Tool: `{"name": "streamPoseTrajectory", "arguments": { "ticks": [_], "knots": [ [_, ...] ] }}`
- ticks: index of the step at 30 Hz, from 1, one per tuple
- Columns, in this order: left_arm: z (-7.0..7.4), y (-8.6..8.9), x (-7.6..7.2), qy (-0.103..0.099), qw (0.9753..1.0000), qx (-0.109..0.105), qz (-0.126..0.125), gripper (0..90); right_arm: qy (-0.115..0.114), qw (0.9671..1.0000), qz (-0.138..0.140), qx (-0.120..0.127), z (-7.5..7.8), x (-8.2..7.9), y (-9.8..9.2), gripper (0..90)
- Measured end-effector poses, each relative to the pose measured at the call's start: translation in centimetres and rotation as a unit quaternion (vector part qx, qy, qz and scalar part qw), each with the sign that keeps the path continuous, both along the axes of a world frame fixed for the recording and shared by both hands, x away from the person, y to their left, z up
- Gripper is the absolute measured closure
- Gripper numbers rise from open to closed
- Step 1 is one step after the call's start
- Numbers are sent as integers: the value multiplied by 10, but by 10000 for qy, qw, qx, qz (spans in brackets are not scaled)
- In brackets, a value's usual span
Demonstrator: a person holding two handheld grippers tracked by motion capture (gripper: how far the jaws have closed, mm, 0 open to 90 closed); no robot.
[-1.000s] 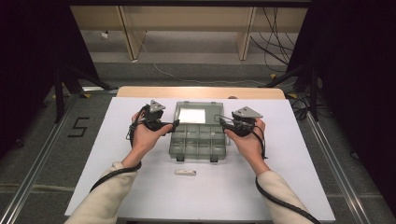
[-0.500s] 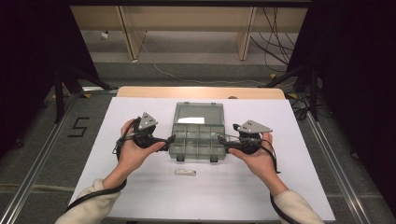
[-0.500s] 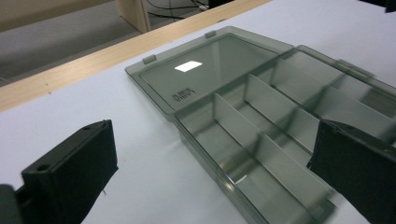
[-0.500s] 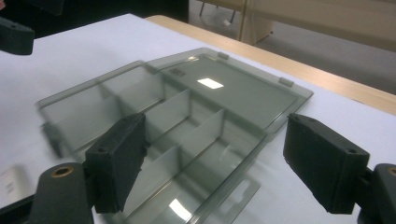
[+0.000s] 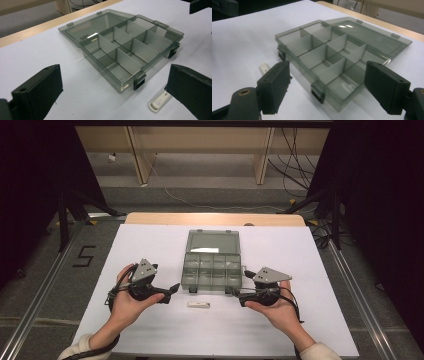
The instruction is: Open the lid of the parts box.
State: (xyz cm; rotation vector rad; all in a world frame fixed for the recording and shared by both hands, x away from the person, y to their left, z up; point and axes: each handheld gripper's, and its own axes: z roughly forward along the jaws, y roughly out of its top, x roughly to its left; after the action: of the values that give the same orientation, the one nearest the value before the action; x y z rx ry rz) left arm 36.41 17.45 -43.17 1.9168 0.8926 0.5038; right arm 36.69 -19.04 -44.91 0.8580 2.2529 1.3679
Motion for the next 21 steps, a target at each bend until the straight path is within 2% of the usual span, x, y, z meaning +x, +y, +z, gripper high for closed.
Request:
{"name": "streamPoseTrajectory", "arguments": {
  "ticks": [4,7,9,16,17,21],
  "knots": [
    [-1,2,-3,-7,10000,-40,7,0,-94,9999,82,-31,0,-5,3,218],
    [-1,0,-2,-25,10000,-17,-30,0,58,9999,77,-56,0,-7,3,218],
    [-1,-2,-2,-20,10000,-19,-29,0,-2,10000,71,13,-3,-7,3,219],
    [-2,-4,-1,-2,10000,-37,-66,0,-26,9999,101,-53,-5,-7,3,222],
    [-2,-4,-1,3,10000,-50,-79,0,-108,9999,62,25,-6,-7,5,223],
    [-3,-4,-1,7,10000,-45,-70,0,-53,10000,69,13,-4,-10,4,233]
  ]
}}
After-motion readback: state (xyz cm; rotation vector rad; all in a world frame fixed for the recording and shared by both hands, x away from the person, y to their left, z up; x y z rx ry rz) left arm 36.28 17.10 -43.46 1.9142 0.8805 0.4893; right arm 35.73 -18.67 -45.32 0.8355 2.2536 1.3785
